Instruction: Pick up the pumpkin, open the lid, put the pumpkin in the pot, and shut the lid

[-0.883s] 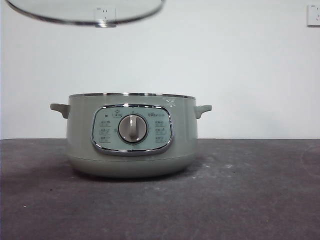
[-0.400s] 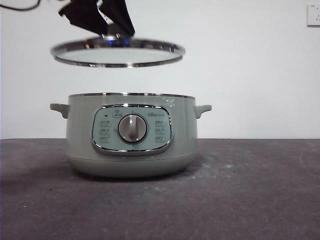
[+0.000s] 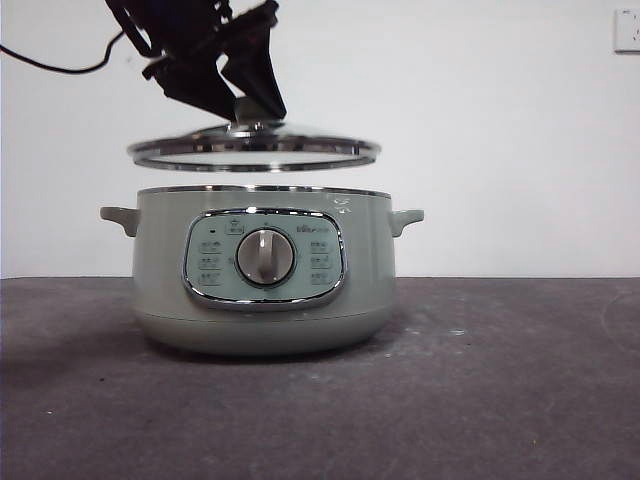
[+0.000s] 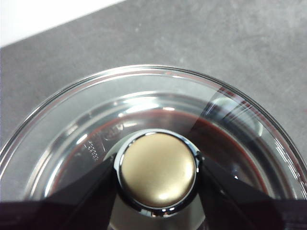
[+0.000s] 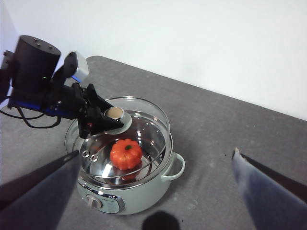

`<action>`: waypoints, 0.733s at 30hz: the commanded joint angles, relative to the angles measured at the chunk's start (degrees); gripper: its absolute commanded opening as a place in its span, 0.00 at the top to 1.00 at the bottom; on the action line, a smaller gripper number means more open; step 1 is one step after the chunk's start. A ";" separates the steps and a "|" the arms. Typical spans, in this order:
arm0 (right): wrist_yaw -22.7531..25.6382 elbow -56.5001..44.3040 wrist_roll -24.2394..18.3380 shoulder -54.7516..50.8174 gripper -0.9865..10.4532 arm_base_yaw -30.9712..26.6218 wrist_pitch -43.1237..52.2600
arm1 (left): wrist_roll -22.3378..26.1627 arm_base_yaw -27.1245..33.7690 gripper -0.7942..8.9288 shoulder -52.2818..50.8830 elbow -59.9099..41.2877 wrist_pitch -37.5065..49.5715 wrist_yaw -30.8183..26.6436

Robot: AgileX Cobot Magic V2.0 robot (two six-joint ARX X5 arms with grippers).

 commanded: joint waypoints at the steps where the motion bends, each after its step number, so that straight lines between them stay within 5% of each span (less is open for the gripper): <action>1: 0.04 0.02 -0.17 0.07 0.34 0.15 0.37 | 0.68 -0.20 0.93 0.63 0.33 2.45 0.66; 22: 0.04 0.02 -1.66 1.46 0.34 0.15 0.44 | 1.77 -1.22 0.93 2.93 0.33 1.29 0.33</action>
